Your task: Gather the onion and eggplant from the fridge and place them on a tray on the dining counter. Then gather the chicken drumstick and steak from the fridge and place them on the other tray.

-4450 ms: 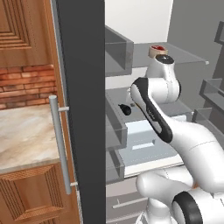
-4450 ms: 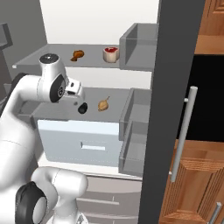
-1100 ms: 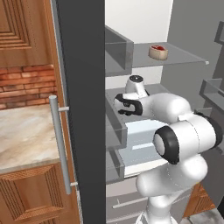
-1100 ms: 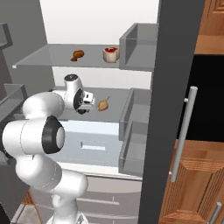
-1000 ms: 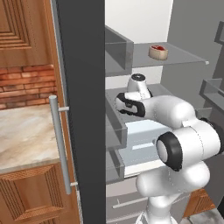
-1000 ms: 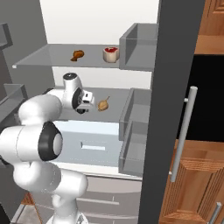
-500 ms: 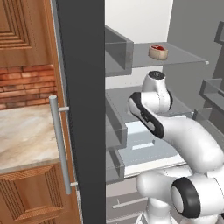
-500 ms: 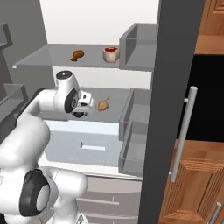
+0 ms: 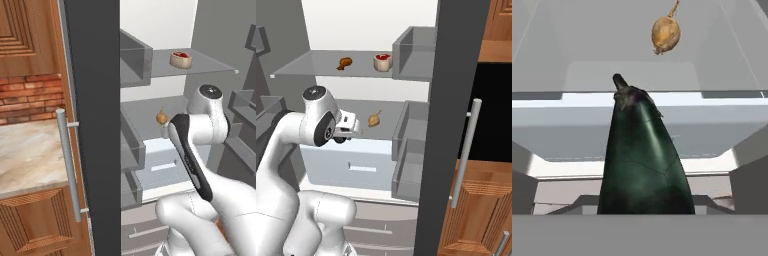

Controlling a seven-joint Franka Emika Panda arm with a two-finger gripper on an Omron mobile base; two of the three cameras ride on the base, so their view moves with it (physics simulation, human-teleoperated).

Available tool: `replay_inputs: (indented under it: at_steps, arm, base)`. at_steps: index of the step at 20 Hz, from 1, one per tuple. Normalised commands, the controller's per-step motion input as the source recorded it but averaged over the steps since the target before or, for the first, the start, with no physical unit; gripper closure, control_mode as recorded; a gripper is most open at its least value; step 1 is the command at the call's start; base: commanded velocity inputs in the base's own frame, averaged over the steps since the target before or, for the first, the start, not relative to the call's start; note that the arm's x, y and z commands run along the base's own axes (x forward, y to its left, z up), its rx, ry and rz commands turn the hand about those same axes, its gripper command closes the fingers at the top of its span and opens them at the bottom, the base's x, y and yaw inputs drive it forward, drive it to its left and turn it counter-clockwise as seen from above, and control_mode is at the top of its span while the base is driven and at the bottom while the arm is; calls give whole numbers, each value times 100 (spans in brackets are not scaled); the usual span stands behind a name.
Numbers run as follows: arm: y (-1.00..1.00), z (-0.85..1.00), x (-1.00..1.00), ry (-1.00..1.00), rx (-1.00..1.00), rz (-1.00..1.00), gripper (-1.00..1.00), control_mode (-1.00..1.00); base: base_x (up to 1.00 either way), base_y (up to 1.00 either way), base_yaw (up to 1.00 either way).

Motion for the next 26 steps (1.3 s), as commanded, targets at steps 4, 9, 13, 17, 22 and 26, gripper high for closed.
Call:
replay_inputs:
  at_steps: [4,9,13,17,22,26]
  arm:
    - [-18,56,-100,-5,0,-4,100,-100]
    - [-9,52,-86,-8,0,-1,100,-100]
    - [0,12,-41,-2,0,0,100,-100]
    - [12,-5,-4,0,-3,2,100,-100]
    - [0,0,0,0,0,0,100,100]
    - [0,0,0,0,0,0,100,100]
  base:
    - [0,0,0]
    - [0,0,0]
    - [0,0,0]
    - [0,0,0]
    - [-77,2,1]
    - [-88,11,0]
